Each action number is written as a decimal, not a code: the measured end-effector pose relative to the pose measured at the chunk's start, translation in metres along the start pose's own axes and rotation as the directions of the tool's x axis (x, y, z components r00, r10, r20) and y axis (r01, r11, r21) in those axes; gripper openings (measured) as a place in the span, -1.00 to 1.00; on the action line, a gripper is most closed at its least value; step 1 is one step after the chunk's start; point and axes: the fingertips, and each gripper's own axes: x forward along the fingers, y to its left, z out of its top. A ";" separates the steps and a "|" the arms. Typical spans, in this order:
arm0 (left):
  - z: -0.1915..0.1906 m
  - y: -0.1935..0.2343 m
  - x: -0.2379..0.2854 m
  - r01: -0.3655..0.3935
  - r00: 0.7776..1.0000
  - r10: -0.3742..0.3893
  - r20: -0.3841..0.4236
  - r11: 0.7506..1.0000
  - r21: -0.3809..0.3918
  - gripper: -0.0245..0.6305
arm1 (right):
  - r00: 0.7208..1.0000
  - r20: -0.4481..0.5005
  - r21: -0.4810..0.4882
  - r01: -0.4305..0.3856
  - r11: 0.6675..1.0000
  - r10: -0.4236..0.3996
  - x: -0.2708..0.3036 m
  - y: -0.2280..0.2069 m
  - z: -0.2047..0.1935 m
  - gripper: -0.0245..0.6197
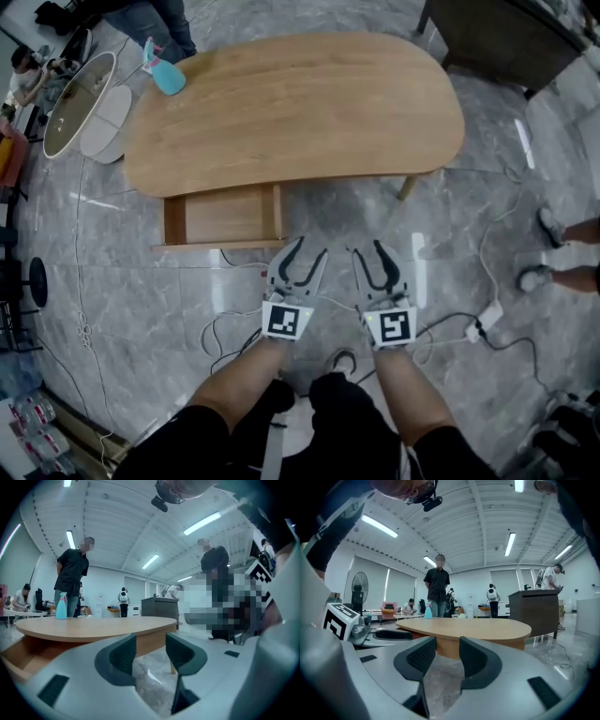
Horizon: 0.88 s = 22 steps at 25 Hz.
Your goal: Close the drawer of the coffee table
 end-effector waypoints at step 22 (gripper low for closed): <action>0.062 0.172 -0.189 -0.234 0.964 0.226 -0.141 0.971 -0.044 -0.33 | 0.998 -0.055 0.088 0.029 0.996 -0.025 -0.005 0.142 0.089 -0.44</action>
